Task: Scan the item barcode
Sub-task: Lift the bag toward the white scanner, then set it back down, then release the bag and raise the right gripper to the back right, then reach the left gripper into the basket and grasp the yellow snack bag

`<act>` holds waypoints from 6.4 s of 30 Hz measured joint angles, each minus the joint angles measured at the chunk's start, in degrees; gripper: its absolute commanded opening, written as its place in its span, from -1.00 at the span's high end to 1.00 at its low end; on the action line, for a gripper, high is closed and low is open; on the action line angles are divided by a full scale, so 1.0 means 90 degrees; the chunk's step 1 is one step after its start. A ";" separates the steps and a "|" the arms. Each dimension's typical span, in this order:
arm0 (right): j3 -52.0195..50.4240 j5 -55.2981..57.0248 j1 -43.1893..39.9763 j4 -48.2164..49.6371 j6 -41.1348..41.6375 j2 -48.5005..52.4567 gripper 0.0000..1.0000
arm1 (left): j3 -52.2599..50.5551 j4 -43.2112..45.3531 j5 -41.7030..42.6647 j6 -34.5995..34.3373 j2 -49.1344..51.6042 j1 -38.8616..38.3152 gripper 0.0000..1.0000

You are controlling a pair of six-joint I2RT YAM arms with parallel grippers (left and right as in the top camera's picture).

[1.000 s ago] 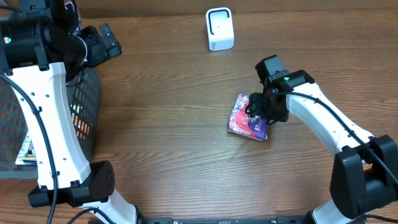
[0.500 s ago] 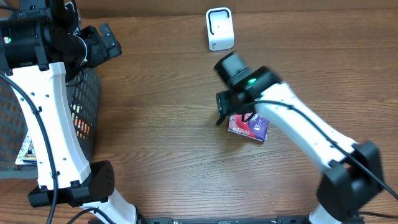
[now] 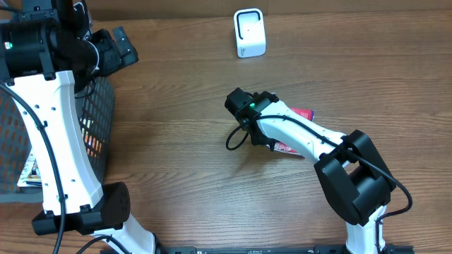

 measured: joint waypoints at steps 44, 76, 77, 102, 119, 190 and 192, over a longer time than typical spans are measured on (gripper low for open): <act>0.1066 -0.5445 -0.3568 -0.0648 -0.1532 0.0153 -0.08 | 0.0000 0.0002 0.0000 0.0000 0.0000 0.0000 -0.99; 0.2280 -0.2759 -0.1455 -0.1802 -0.1508 -0.0155 -1.00 | 0.0000 -0.0002 0.0000 0.0000 0.0000 0.0000 -1.00; 0.2293 -0.2727 -0.1586 -0.1807 -0.1462 -0.0345 -1.00 | 0.0000 -0.0002 0.0002 -0.0002 0.0000 0.0000 -0.99; 0.2538 -0.1613 -0.3844 -0.1622 -0.1290 -0.1447 -1.00 | 0.0172 0.0984 0.1100 0.0000 0.0000 0.0002 -1.00; 0.2538 -0.1610 -0.3844 -0.1627 -0.1290 -0.1447 -1.00 | 0.0758 0.0032 -0.1134 -0.0673 -0.0685 0.3526 -0.91; 0.2535 -0.1613 -0.3844 -0.1620 -0.1290 -0.1447 -1.00 | 0.1564 0.0461 -0.0073 0.0529 0.1600 0.3160 0.92; 0.2535 -0.1610 -0.3844 -0.1622 -0.1287 -0.1447 -1.00 | 0.1996 0.0396 0.0573 0.0527 0.1273 0.3150 0.92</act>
